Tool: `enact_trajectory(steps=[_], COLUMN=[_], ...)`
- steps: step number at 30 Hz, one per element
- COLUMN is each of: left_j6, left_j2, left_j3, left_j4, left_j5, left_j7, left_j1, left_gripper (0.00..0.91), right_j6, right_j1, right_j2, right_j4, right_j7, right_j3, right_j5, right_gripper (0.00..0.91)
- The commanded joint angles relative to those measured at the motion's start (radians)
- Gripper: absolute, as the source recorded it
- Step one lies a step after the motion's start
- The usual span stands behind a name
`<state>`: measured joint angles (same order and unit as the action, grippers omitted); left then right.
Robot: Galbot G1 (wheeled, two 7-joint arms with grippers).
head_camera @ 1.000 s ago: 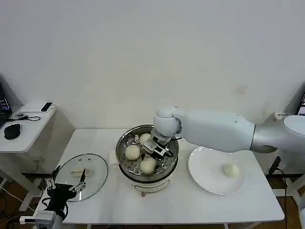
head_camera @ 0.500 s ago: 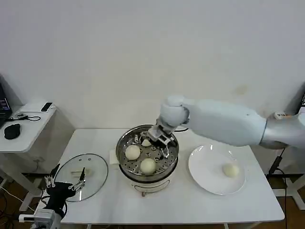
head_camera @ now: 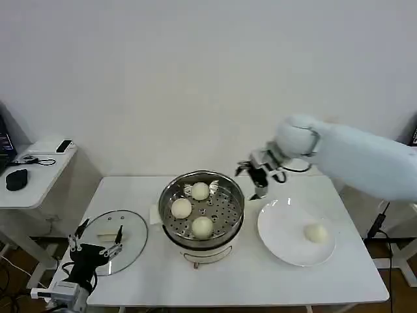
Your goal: Take steamed baozi put them in steamer then cover it.
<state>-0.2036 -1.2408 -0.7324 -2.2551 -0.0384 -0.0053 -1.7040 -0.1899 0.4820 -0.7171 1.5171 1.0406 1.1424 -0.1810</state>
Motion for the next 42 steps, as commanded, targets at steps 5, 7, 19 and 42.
enact_trajectory(steps=[5, 7, 19, 42], left_j6=[-0.003, -0.003, -0.002, -0.004], left_j2=[-0.002, -0.004, -0.016, -0.017], left_j3=[0.023, 0.027, 0.029, 0.009], left_j4=[-0.011, -0.009, -0.007, 0.001], left_j5=[0.006, 0.008, 0.015, 0.014], left_j7=[0.000, 0.000, 0.000, 0.001], left_j1=[0.006, 0.008, 0.000, -0.002], left_gripper=[0.907, 0.907, 0.907, 0.907], right_j6=[-0.007, -0.006, -0.023, -0.027], right_j1=[-0.171, -0.202, -0.389, -0.566], right_j2=[0.317, 0.331, 0.311, 0.159], right_j4=[0.010, 0.007, -0.074, -0.256], right_j7=[-0.013, -0.016, -0.029, -0.051], right_j3=[-0.016, -0.031, -0.160, -0.308], right_j5=[0.140, 0.158, 0.244, 0.320], right_gripper=[0.907, 0.907, 0.907, 0.907])
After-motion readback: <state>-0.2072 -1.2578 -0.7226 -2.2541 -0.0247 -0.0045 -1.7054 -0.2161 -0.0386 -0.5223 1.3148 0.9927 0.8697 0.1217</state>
